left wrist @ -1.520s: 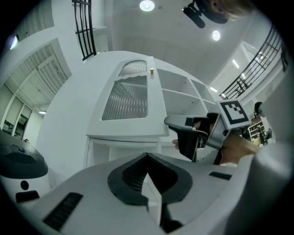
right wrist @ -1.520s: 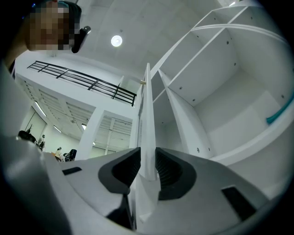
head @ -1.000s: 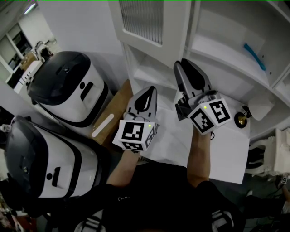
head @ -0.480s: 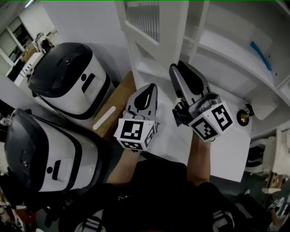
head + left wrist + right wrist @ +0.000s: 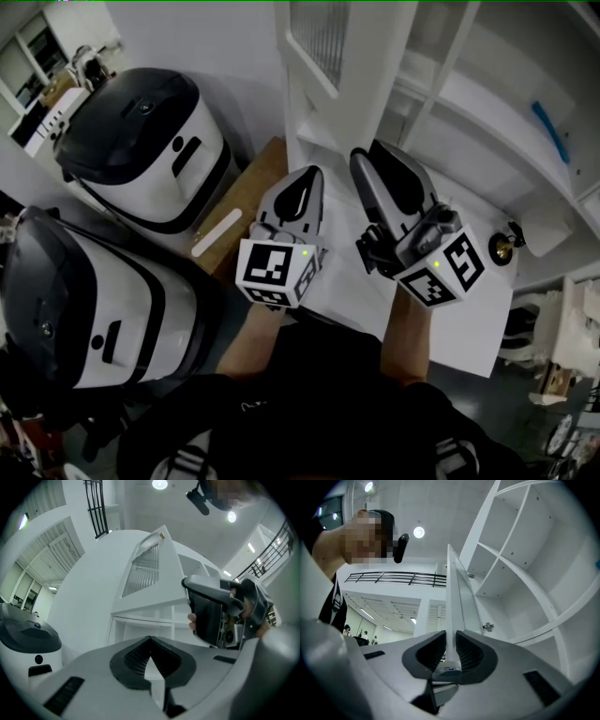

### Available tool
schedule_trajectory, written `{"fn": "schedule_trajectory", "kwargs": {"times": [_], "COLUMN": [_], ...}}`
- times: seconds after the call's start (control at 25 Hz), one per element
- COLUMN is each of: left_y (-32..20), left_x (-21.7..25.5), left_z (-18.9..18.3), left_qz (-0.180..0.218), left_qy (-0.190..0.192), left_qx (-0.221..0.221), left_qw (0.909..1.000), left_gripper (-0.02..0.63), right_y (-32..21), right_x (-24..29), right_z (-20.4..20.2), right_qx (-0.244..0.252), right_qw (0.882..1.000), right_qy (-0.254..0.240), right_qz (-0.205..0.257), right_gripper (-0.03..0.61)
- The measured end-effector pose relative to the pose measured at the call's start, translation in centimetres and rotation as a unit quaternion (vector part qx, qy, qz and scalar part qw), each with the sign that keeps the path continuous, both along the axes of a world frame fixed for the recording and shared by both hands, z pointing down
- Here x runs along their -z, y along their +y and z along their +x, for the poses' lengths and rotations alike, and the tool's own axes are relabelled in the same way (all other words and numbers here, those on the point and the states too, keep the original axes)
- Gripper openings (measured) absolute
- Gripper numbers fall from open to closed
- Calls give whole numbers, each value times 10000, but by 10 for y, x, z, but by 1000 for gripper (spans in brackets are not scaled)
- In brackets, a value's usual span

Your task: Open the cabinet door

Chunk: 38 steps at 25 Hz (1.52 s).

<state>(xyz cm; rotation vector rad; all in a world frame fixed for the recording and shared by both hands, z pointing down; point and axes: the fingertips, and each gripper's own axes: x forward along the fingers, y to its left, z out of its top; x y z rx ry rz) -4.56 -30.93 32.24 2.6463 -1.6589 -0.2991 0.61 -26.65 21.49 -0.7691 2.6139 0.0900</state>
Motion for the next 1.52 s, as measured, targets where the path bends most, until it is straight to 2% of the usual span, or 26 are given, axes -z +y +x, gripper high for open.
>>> {"fn": "schedule_trajectory", "kwargs": {"times": [0.12,0.52,0.84,1.2,1.44,1.52], "left_y": [-1,-2,5,19,27,29], "left_x": [2,6,7,4,1,1], "left_z": [-11,-62,-113,-161,-179,-184], "left_qz": [13,11,-29,-30,-68,-68], "left_qy": [20,101,125,95,63,45], "left_qx": [6,205,510,596,392,301], "left_qw": [10000,9997,9986,9982,9992,9995], "left_gripper": [11,11,11,11,11,11], "right_y": [5,23,25,20,15,8], "right_x": [0,1,1,-3,-7,-14], "right_z": [-11,-70,-118,-170,-197,-202], "right_qx": [181,791,996,805,411,89], "right_qw": [9998,9963,9941,9959,9988,9999], "right_qy": [-55,258,301,191,60,53], "right_qz": [37,219,318,379,268,81], "right_gripper": [84,84,71,66,69,67]}}
